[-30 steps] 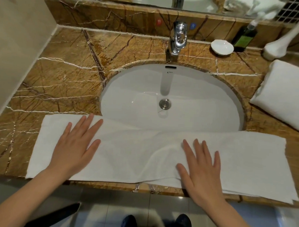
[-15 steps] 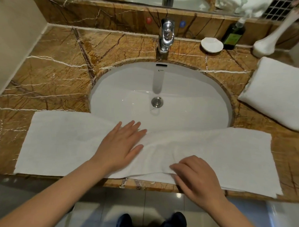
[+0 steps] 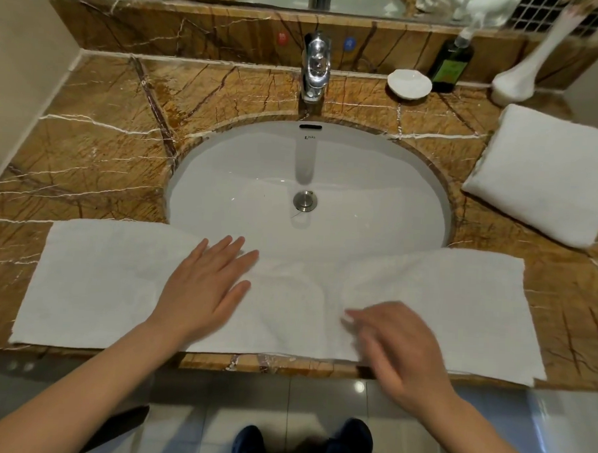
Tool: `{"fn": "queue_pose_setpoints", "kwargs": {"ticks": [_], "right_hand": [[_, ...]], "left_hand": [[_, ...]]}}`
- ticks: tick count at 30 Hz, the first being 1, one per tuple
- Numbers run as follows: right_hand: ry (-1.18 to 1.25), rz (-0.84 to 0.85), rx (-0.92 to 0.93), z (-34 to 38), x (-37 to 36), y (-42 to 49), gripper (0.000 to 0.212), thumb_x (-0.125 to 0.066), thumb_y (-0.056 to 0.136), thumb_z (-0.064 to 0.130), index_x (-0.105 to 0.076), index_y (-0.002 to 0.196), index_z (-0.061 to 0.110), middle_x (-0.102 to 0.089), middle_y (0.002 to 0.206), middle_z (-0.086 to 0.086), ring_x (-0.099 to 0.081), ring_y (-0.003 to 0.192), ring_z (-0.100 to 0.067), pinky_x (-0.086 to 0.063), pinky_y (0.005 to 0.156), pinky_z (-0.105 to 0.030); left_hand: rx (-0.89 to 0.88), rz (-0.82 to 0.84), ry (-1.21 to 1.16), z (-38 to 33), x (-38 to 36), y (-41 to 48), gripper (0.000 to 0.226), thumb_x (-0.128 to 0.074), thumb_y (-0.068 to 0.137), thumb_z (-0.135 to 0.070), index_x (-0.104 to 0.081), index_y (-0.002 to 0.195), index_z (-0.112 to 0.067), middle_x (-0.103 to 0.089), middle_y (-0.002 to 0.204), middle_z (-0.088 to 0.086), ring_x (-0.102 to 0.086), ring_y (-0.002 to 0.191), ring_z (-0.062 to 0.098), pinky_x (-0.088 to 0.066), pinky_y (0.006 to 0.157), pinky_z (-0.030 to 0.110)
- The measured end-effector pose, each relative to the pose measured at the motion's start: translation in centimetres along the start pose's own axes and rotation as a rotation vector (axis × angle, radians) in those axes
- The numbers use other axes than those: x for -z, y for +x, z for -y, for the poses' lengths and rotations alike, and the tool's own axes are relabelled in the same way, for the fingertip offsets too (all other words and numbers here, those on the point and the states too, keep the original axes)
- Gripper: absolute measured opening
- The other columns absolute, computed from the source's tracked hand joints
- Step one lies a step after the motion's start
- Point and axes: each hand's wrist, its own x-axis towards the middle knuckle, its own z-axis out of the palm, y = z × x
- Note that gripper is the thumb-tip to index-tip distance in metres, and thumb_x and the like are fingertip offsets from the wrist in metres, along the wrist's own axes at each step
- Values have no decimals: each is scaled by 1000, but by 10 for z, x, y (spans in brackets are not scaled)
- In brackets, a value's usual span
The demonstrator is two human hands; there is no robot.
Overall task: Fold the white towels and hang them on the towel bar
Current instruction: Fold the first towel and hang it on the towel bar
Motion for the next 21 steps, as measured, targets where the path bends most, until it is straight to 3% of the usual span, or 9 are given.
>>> {"fn": "queue_pose_setpoints", "kwargs": {"ticks": [2,5,7,10,13,15,18,21], "right_hand": [[-90,-104,-226,-11,8,6,38,-39,94,26,-57,127,18,-63,120,-2,-53,113,-15,-37,95,-27],[-398,100,-547,-32,13,2,58,-20,95,44,-23,150,25,-25,156,0,-13,146,-17,-9,118,-43],[-511,210,-592,-40,13,-5,64,-6,92,54,-7,152,31,-4,160,5,4,148,-16,4,117,-49],[-505,218,-616,-43,16,-8,65,-1,90,58,-2,151,36,3,160,7,9,147,-17,6,117,-53],[-455,160,-581,-42,17,-9,65,-11,92,55,-14,152,31,-7,160,2,2,148,-17,5,117,-52],[-316,84,-436,-39,22,-13,58,-30,93,48,-42,142,20,-35,151,-6,-22,143,-22,-11,116,-54],[-241,36,-40,-39,28,-27,28,-55,86,34,-67,102,14,-62,107,-6,-56,106,-24,-42,91,-42],[-248,130,115,-44,32,-36,18,-66,83,31,-67,83,13,-61,87,-3,-58,81,-23,-45,68,-33]], "left_hand": [[38,-21,-4,2,-1,-3,56,-13,96,-50,-30,146,-32,-24,156,-3,-12,146,13,-4,119,37],[100,-33,-4,9,-3,-9,56,-10,96,-52,-24,148,-35,-18,157,-6,-6,146,11,-2,119,39],[125,-32,10,15,-5,-14,56,-8,96,-53,-21,148,-36,-17,158,-6,-5,146,10,-1,119,38],[130,-21,13,18,-4,-17,57,-8,96,-53,-21,149,-36,-18,158,-5,-6,146,10,-1,119,37],[124,-17,43,12,1,-16,59,-9,95,-53,-20,149,-33,-16,158,-3,-6,146,12,-3,119,40],[75,-25,56,-1,6,-13,60,-12,95,-53,-25,148,-29,-18,157,-2,-8,146,14,-5,119,41],[-114,-33,-73,-40,14,-5,58,-25,95,-53,-39,143,-24,-30,153,1,-23,143,19,-13,117,38],[-411,11,-83,-85,6,4,55,-35,94,-52,-40,142,-26,-33,152,1,-26,142,17,-14,118,37]]}}
